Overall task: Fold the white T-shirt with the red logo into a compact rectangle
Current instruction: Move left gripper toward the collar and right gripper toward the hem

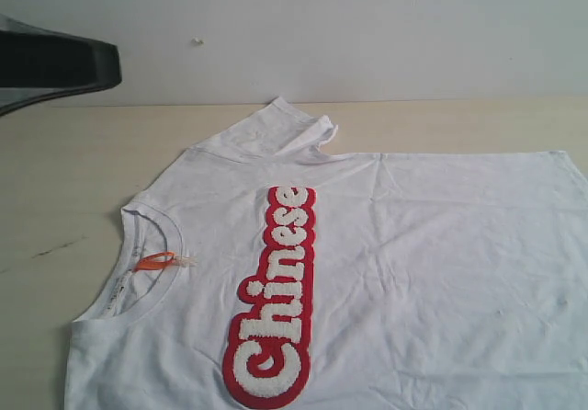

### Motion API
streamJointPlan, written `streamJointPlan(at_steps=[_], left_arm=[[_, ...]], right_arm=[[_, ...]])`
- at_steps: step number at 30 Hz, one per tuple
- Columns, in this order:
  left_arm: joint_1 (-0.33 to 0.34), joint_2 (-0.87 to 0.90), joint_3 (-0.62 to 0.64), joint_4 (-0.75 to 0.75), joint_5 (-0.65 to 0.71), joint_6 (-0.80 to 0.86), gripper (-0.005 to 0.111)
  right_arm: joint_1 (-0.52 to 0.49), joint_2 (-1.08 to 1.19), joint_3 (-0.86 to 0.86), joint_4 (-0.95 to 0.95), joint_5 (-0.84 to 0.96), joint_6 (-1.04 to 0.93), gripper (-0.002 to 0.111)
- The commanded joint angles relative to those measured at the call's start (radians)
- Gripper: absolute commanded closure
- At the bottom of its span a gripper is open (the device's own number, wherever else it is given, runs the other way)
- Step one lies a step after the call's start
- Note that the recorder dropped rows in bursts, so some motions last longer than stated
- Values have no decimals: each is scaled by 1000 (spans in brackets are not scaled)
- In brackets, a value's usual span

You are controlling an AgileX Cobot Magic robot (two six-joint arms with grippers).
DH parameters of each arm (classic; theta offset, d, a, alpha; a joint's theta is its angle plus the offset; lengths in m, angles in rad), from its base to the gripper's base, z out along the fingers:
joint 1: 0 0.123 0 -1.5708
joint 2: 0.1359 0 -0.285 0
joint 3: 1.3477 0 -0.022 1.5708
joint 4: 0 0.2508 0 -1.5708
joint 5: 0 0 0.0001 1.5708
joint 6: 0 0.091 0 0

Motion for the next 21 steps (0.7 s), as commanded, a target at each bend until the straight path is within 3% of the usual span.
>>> streamJointPlan(at_steps=[1,6,13,21], left_arm=[[-7,119,-122,-1,-30,31,107],[-7,245,-218,-1,-21,164,107],[23,371,-228,-1,48,480,107],[44,408,-228,-1,176,717,107]], right_arm=[[70,152,-99,-3,140,-184,108],[146,343,-196,-3,307,-344,108],[197,593,-292,-5,486,-536,108],[205,769,-305,-1,479,-636,108]])
